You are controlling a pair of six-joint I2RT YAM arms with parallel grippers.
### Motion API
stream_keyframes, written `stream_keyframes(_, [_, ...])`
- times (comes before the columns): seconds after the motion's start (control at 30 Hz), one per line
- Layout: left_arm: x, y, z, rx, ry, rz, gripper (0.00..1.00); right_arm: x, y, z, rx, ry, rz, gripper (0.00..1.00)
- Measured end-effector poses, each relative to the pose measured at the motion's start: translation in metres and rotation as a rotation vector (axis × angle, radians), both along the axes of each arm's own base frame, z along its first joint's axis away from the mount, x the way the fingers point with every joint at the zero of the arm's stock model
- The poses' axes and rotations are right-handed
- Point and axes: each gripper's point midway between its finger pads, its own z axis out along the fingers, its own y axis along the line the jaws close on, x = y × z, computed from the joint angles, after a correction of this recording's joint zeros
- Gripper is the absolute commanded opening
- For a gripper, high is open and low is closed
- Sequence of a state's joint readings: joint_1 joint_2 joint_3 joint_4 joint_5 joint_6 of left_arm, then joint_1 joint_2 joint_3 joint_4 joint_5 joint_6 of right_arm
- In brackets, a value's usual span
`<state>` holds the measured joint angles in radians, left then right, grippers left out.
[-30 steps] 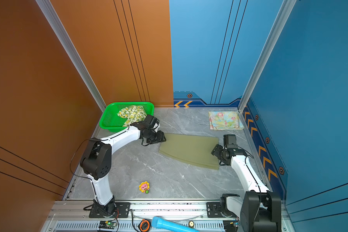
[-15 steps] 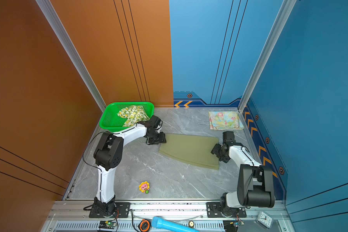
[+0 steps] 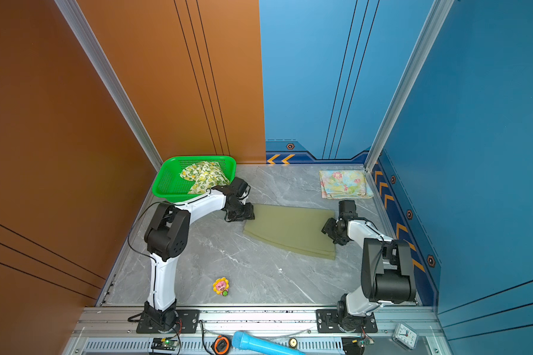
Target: Fold and stack the skirts
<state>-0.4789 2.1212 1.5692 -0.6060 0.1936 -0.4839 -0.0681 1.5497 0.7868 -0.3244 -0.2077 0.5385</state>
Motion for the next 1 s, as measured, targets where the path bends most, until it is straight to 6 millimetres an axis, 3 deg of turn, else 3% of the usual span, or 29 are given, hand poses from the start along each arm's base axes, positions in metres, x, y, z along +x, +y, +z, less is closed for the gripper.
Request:
stream_keyframes(0.17, [0.0,-0.003,-0.002,0.01,-0.005,-0.017,0.36,0.001,0.001,0.0,0.002,-0.005,0.002,0.59])
stream_keyframes(0.37, [0.001,-0.008,-0.006,0.011,-0.004,-0.022,0.01,0.001,0.002,0.001,0.008,-0.007,0.006,0.59])
stream_keyframes(0.7, [0.003,-0.002,-0.002,0.059,-0.007,-0.03,0.0,-0.004,-0.008,0.022,0.019,-0.057,-0.024,0.6])
stream_keyframes(1.0, [0.0,0.019,0.015,0.178,-0.028,-0.052,0.0,-0.011,-0.009,0.017,0.045,-0.046,-0.027,0.59])
